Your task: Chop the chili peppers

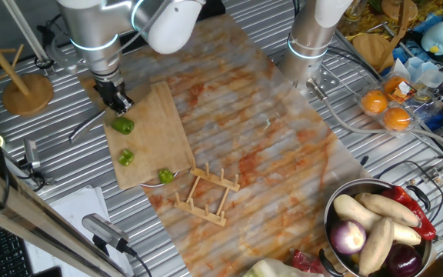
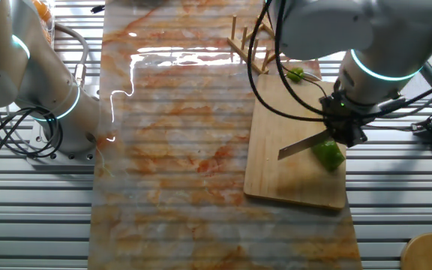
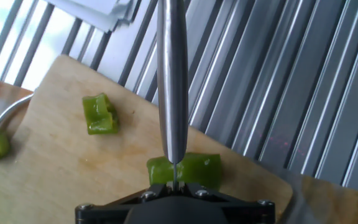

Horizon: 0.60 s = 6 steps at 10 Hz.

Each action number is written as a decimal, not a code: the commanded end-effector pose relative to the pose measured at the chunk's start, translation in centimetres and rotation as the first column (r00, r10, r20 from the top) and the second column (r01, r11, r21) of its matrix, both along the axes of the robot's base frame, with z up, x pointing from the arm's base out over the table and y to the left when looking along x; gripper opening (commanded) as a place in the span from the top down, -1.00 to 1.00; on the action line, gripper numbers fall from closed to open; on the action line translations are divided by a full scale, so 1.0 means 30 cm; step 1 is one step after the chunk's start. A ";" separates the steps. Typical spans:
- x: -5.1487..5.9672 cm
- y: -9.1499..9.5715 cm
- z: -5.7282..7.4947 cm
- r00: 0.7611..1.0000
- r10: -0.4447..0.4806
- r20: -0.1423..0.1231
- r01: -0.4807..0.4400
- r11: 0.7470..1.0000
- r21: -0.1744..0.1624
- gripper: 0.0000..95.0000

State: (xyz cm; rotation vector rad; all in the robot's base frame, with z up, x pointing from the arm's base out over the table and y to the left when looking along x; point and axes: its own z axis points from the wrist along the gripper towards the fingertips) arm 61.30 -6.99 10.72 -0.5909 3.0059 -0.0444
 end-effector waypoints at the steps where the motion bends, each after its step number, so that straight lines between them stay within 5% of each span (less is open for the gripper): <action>1: -0.010 0.000 0.003 1.000 -0.001 0.003 0.001 1.000 -0.003 1.00; 6: -0.028 -0.005 -0.006 1.000 -0.011 -0.024 0.011 1.000 -0.002 1.00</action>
